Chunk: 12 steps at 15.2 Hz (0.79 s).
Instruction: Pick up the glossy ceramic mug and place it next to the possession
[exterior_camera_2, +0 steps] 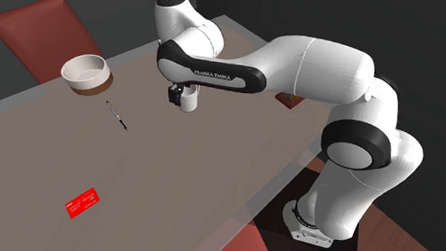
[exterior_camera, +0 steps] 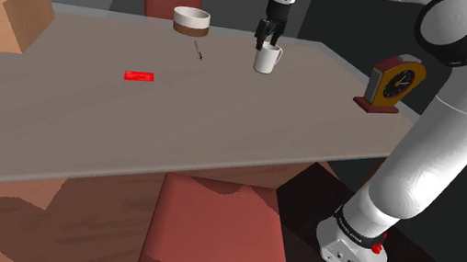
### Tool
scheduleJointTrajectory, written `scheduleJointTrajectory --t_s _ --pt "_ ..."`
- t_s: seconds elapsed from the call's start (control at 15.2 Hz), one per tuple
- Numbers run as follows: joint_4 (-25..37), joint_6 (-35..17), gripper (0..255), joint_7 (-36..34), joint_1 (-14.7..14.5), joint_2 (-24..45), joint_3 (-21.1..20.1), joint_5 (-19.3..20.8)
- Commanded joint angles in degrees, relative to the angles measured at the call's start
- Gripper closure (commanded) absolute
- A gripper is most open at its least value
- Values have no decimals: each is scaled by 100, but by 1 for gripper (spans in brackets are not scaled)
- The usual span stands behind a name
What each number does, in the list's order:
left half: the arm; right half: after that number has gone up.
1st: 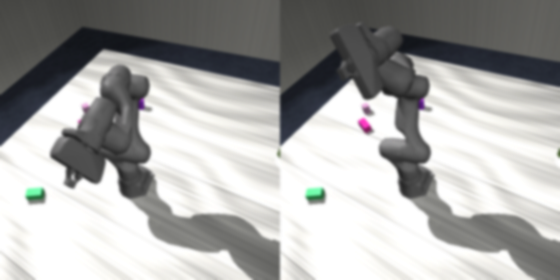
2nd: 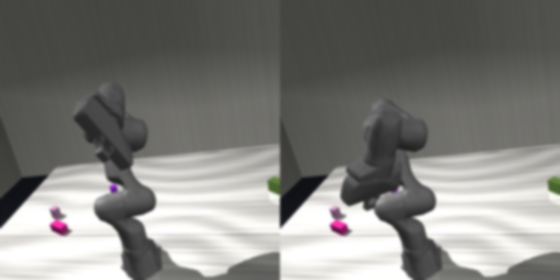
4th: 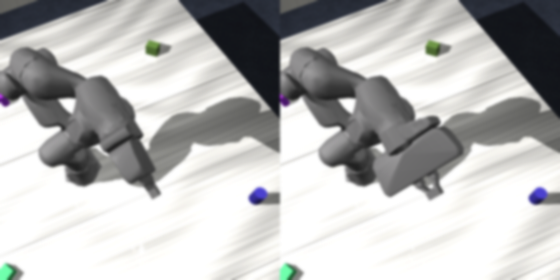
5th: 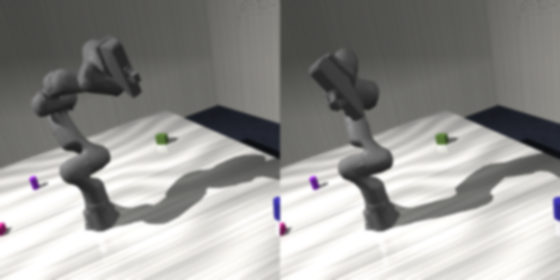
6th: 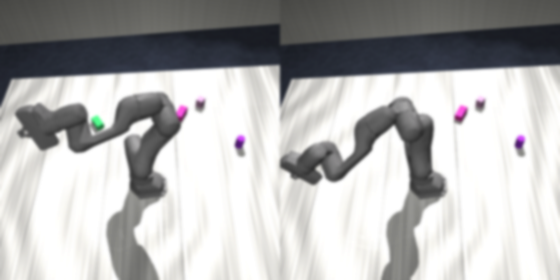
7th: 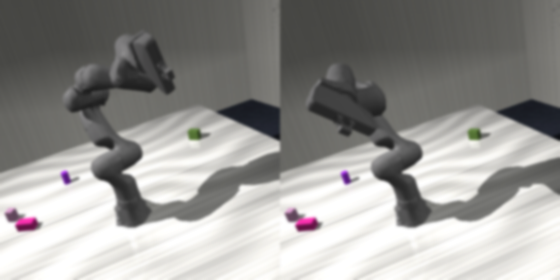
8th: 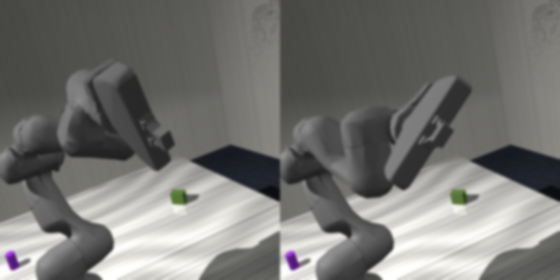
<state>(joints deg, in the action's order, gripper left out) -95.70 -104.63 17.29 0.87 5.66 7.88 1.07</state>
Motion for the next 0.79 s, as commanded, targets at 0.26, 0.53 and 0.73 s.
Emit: scheduleJointTrajectory --t_s 0.26,0.53,0.73 --pt "-311 -425 0 11 11 104 6 -10" --pt "-347 -467 0 11 12 111 7 -11" --pt "-347 -467 0 11 12 111 7 -11"
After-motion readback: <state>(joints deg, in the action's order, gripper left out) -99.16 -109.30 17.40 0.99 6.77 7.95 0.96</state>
